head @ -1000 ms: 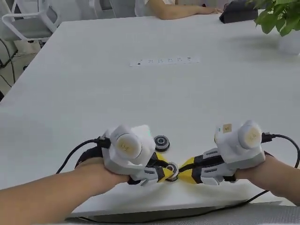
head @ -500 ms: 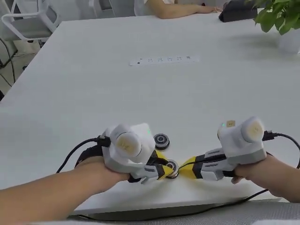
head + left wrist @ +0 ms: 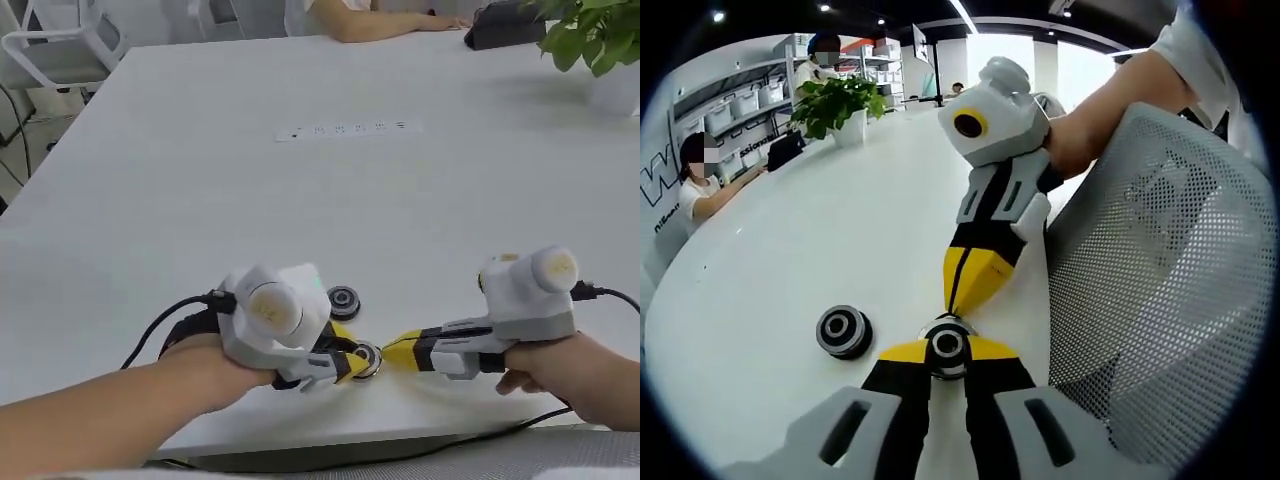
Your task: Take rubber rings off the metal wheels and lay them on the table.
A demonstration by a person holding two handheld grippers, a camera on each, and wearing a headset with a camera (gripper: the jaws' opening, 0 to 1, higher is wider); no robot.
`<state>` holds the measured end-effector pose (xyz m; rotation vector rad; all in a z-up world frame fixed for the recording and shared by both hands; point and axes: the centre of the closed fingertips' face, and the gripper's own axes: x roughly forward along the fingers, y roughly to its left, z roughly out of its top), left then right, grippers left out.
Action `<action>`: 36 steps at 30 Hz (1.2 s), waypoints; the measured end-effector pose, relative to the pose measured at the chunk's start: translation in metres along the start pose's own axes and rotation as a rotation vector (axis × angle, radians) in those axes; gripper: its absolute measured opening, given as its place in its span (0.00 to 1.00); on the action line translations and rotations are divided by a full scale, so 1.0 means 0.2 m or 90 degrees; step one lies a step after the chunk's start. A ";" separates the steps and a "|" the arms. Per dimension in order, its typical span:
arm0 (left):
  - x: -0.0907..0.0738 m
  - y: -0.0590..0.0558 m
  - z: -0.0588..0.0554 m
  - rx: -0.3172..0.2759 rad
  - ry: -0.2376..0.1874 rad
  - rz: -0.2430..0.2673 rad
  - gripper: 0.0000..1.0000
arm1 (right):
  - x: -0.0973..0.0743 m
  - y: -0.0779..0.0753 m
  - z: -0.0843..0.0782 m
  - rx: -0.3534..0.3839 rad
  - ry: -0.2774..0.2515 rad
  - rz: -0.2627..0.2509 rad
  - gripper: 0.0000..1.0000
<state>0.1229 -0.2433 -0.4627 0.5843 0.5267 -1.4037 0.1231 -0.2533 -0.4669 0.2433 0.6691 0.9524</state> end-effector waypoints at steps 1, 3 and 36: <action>0.00 0.00 0.00 0.001 0.000 0.001 0.07 | 0.00 0.00 0.00 0.002 -0.002 0.001 0.00; 0.00 0.00 0.00 0.002 0.001 0.001 0.07 | 0.00 0.01 0.00 0.006 -0.005 0.003 0.00; 0.00 0.00 0.00 0.000 0.005 0.006 0.06 | 0.03 0.15 0.05 -0.015 -0.010 0.070 0.00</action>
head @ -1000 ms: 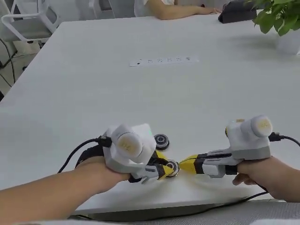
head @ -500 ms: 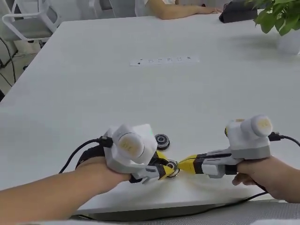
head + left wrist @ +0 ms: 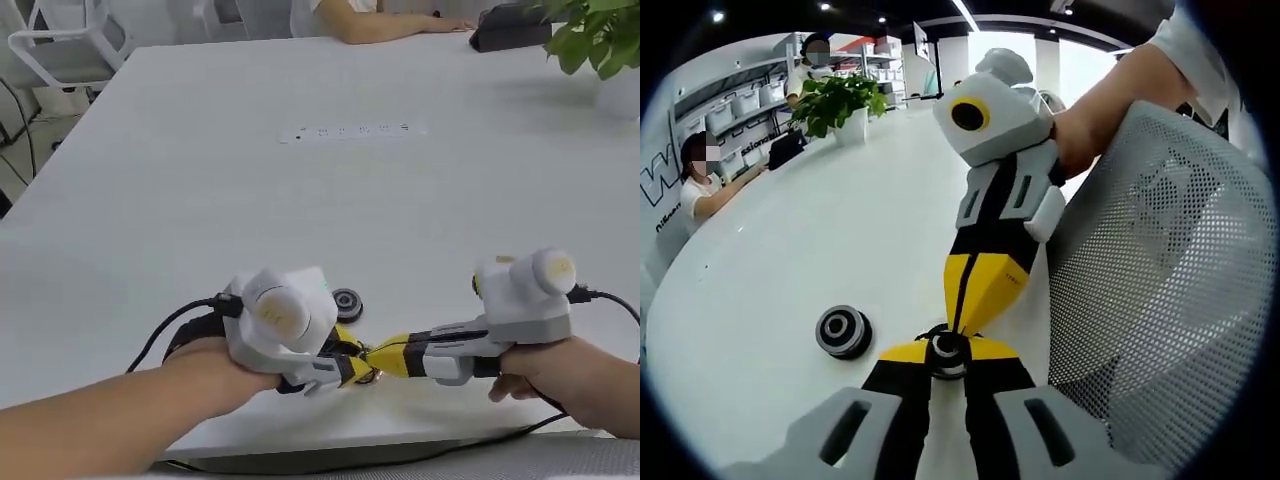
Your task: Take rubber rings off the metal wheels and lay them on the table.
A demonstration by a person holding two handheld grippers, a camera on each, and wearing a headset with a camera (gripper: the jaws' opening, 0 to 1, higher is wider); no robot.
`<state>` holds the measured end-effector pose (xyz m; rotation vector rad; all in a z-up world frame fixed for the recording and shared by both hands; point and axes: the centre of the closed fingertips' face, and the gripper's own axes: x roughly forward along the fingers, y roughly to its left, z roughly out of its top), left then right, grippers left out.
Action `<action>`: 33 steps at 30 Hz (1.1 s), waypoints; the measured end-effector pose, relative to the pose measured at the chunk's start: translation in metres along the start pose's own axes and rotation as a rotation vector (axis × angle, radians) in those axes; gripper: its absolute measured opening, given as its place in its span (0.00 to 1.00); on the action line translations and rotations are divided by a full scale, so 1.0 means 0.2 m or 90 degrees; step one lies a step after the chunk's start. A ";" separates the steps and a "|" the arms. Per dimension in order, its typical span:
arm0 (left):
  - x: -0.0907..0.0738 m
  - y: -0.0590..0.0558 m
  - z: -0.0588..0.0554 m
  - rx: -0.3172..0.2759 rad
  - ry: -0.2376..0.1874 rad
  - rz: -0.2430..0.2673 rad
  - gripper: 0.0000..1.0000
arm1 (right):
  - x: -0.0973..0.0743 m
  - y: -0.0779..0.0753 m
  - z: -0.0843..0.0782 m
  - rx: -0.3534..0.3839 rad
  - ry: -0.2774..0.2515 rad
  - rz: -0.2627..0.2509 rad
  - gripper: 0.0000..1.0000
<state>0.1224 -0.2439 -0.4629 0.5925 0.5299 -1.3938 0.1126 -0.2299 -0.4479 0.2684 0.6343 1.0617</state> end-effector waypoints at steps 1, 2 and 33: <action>0.00 0.00 0.00 0.000 0.000 0.000 0.06 | 0.00 -0.01 0.00 -0.007 -0.003 -0.003 0.00; 0.00 0.00 0.00 -0.001 0.000 0.000 0.06 | 0.00 -0.02 -0.01 -0.008 -0.003 -0.006 0.00; -0.02 -0.01 0.01 -0.004 0.002 -0.024 0.13 | -0.03 -0.08 -0.01 -0.010 -0.013 -0.029 0.00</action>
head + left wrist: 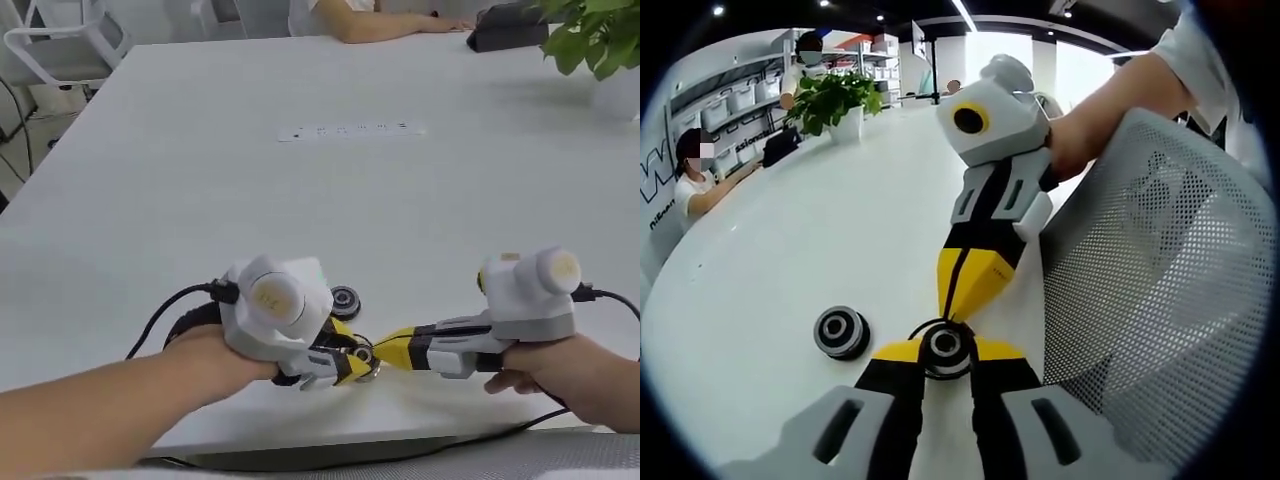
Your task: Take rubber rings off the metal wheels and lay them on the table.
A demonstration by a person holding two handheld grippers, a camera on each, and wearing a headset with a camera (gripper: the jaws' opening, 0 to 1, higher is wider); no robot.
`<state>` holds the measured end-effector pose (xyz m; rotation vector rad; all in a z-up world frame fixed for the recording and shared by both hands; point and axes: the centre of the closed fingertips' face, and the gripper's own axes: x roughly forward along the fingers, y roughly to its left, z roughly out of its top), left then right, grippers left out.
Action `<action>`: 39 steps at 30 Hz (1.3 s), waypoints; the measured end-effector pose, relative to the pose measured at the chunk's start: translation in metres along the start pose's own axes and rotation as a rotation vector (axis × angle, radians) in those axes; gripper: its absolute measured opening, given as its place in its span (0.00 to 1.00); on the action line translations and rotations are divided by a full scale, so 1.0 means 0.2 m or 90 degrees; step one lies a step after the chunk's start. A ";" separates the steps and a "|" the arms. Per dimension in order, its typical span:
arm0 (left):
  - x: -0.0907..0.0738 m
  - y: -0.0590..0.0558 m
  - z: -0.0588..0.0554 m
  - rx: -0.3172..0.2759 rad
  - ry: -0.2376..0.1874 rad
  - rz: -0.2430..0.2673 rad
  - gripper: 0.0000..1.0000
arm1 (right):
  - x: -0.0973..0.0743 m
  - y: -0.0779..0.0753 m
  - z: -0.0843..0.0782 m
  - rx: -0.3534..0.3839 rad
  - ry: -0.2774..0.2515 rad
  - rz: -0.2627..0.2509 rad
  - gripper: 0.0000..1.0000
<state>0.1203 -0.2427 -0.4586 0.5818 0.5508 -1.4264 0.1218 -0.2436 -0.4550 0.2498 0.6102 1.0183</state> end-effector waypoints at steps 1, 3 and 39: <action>0.00 0.00 0.00 0.000 -0.002 -0.001 0.13 | 0.00 0.00 0.00 0.000 0.000 0.000 0.00; -0.02 0.00 0.01 -0.002 -0.005 -0.002 0.15 | 0.00 0.00 0.00 -0.001 0.001 0.001 0.00; -0.30 0.05 0.03 0.015 -0.040 0.033 0.45 | 0.00 0.03 0.14 -0.018 -0.005 0.017 0.00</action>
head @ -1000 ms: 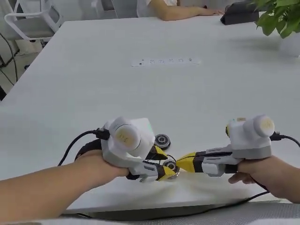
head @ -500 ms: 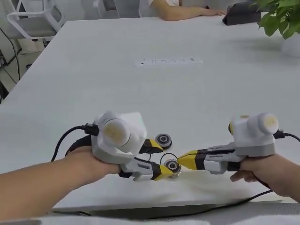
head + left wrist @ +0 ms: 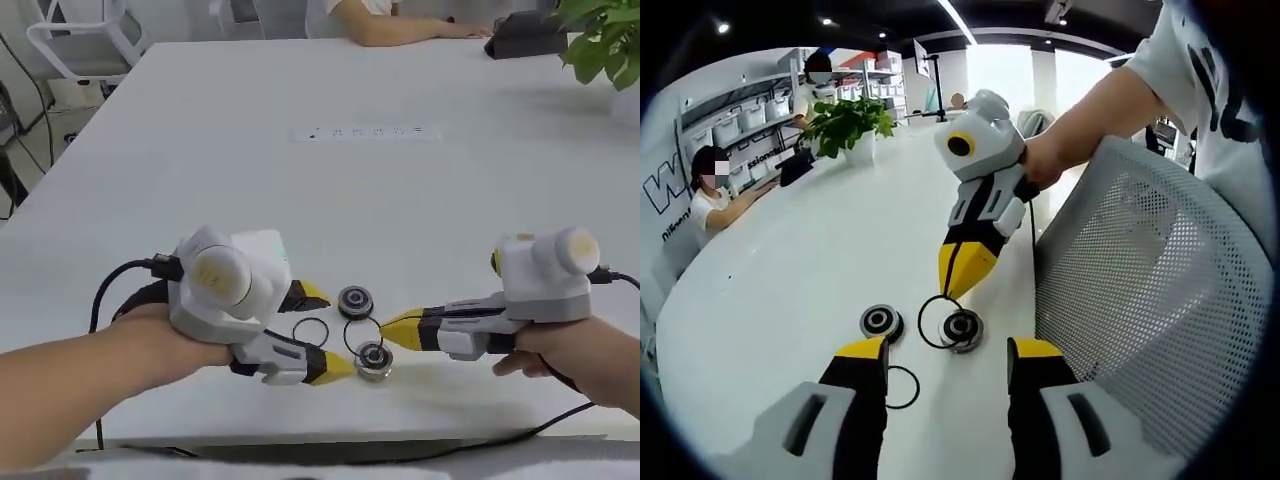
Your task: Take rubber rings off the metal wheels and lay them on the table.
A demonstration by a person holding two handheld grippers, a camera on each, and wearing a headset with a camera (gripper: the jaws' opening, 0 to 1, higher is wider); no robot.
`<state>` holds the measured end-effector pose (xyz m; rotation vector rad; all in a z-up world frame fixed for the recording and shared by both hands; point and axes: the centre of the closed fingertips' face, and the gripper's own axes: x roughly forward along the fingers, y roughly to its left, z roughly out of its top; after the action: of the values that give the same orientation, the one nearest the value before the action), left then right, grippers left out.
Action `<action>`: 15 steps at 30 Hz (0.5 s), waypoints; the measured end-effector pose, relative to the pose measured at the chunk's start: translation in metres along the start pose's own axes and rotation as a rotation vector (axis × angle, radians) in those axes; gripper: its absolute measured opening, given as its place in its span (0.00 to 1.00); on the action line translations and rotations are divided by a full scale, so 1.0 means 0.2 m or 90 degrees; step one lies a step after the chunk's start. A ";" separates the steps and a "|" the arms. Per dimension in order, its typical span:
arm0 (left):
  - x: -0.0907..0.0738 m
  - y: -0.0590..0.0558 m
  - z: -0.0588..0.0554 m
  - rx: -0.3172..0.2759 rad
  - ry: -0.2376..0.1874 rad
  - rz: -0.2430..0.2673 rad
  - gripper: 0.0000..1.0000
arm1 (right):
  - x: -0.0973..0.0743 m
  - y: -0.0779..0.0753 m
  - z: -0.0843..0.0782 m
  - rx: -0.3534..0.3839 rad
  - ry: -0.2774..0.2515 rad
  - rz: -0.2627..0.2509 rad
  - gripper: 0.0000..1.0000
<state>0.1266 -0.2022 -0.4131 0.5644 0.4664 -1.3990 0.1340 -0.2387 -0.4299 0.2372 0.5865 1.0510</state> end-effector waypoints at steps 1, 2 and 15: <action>-0.01 0.01 0.00 -0.002 -0.002 0.004 0.45 | 0.00 0.00 0.01 -0.001 0.000 0.000 0.00; -0.02 0.01 0.00 -0.005 -0.004 0.006 0.46 | 0.00 0.00 0.01 -0.003 0.001 0.001 0.00; -0.11 0.08 -0.04 -0.035 -0.016 0.038 0.56 | 0.07 0.01 0.08 -0.018 0.008 0.012 0.00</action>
<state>0.1390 -0.1783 -0.4038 0.5111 0.4627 -1.3309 0.1470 -0.2236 -0.4200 0.2118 0.5807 1.0798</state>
